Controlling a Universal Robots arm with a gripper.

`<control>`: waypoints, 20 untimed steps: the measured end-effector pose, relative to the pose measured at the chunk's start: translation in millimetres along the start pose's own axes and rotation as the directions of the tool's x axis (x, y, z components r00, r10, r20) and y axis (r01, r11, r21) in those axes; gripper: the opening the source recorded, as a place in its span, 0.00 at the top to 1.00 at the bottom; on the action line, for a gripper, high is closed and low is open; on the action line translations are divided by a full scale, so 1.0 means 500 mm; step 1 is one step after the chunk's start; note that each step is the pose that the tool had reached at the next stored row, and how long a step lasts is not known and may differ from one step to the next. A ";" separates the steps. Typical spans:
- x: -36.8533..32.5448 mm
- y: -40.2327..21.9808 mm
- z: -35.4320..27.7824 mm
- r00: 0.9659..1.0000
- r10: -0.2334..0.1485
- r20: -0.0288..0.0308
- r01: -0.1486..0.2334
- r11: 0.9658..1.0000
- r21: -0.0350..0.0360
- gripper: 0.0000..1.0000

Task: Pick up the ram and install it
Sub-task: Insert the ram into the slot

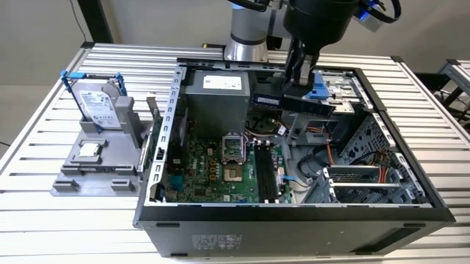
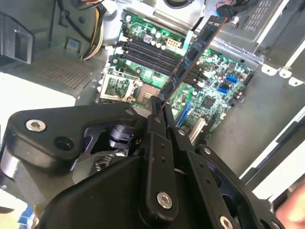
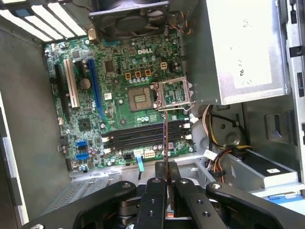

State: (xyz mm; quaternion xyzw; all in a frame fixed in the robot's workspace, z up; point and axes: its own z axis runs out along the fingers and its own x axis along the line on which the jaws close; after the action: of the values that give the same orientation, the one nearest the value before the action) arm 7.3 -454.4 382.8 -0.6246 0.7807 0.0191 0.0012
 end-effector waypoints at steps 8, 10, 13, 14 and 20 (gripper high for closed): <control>0.000 0.000 0.000 0.993 0.121 0.004 -0.121 0.993 0.003 1.00; 0.000 0.000 0.000 0.988 0.155 0.005 -0.155 0.988 0.004 1.00; 0.000 0.000 0.000 0.979 0.206 0.006 -0.206 0.979 0.005 1.00; 0.000 0.000 0.000 0.975 0.222 0.007 -0.222 0.975 0.005 1.00; 0.000 0.000 0.000 0.949 0.316 0.010 -0.316 0.949 0.007 1.00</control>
State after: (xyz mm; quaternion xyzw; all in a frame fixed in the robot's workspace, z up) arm 7.3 -454.4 382.8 -0.4916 0.8706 0.0186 0.0042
